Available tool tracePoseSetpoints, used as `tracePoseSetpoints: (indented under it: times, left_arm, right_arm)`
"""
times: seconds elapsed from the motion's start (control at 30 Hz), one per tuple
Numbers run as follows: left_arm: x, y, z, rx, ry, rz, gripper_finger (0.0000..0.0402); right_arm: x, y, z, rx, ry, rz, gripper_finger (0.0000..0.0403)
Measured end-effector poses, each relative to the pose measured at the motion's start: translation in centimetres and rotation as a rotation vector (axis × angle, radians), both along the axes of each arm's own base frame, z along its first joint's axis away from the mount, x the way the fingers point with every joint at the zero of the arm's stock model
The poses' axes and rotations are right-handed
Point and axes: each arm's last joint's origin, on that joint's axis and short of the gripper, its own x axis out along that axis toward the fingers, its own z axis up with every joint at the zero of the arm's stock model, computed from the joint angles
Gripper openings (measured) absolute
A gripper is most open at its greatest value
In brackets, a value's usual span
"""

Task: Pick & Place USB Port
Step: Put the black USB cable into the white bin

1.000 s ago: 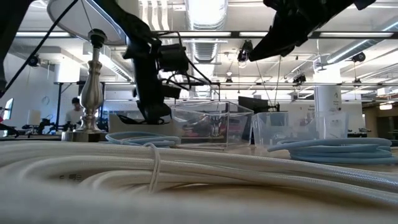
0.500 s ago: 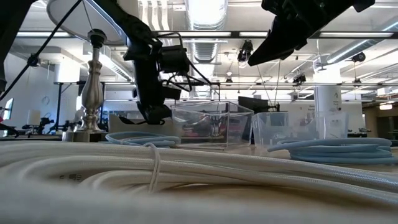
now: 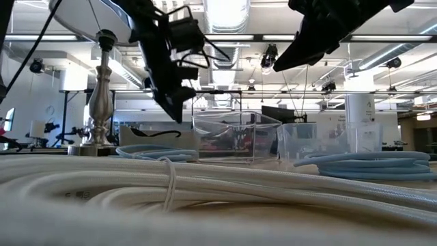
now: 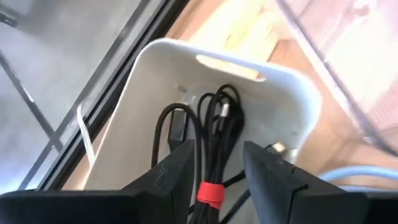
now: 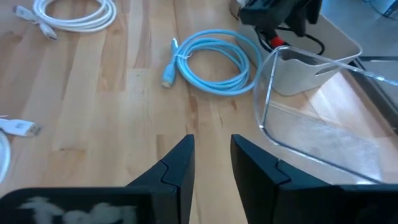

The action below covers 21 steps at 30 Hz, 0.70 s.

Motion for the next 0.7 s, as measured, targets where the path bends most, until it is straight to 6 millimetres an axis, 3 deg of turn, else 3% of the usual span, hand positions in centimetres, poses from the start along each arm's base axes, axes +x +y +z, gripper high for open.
tracePoseSetpoints:
  times: [0.33,0.7]
  left_arm:
    - [0.6,-3.5,1.0,-0.004,-0.062,-0.081,0.0138]
    - [1.6,-7.2,2.2,-0.014,-0.125,-0.172,0.0138]
  right_arm:
    - [-0.4,1.6,0.0,0.045,0.003,0.030,0.0105]
    - [-3.3,2.5,-1.4,0.239,0.282,-0.201,0.0117]
